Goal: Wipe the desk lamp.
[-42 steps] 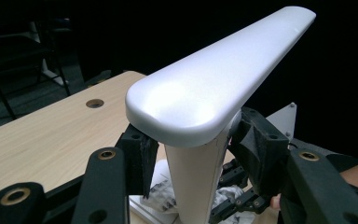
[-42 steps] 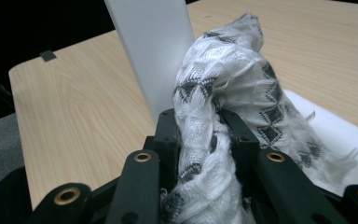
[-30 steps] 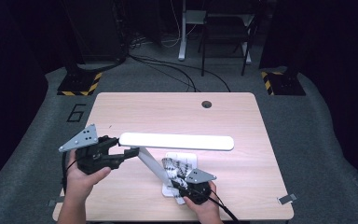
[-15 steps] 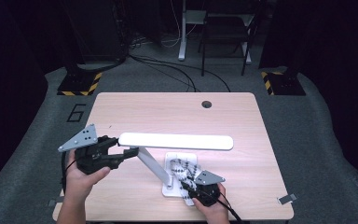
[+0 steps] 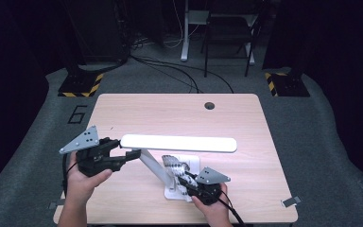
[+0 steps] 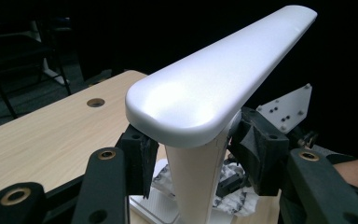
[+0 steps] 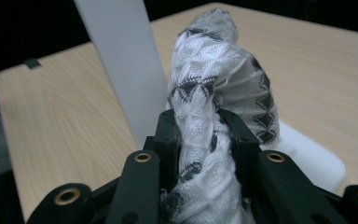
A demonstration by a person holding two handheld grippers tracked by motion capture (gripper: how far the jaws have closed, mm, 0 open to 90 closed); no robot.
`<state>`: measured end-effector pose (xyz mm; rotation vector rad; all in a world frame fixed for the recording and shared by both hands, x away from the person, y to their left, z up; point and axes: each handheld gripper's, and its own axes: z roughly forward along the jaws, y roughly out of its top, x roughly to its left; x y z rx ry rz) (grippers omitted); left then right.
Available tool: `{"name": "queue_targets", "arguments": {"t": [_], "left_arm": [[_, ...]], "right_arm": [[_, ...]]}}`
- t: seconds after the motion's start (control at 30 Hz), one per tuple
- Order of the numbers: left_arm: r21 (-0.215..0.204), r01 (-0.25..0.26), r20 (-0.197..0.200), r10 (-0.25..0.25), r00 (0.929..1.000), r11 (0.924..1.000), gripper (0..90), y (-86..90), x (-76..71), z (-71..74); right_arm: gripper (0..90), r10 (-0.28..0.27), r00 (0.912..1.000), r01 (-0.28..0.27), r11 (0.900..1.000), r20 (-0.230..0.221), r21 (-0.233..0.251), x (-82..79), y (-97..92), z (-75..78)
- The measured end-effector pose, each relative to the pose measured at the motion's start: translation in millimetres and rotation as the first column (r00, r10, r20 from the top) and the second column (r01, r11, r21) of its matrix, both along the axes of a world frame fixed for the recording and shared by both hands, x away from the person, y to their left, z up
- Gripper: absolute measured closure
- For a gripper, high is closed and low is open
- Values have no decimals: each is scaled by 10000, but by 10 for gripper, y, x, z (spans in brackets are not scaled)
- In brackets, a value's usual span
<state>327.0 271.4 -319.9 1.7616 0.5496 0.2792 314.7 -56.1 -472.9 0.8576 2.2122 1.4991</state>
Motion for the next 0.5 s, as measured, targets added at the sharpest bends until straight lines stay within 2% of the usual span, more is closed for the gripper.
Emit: {"name": "queue_targets", "arguments": {"t": [0.23, 0.5], "left_arm": [[-12, 15, 9, -15, 10000, 10000, 515, -5, -2, -2], [59, 25, 5, -25, 10000, 10000, 515, -14, -10, 3]], "right_arm": [[706, 685, 9949, -731, 9954, 734, 617, -54, 194, 336], [706, 1110, 9889, -1196, 9891, 990, 857, -69, 339, 528]]}}
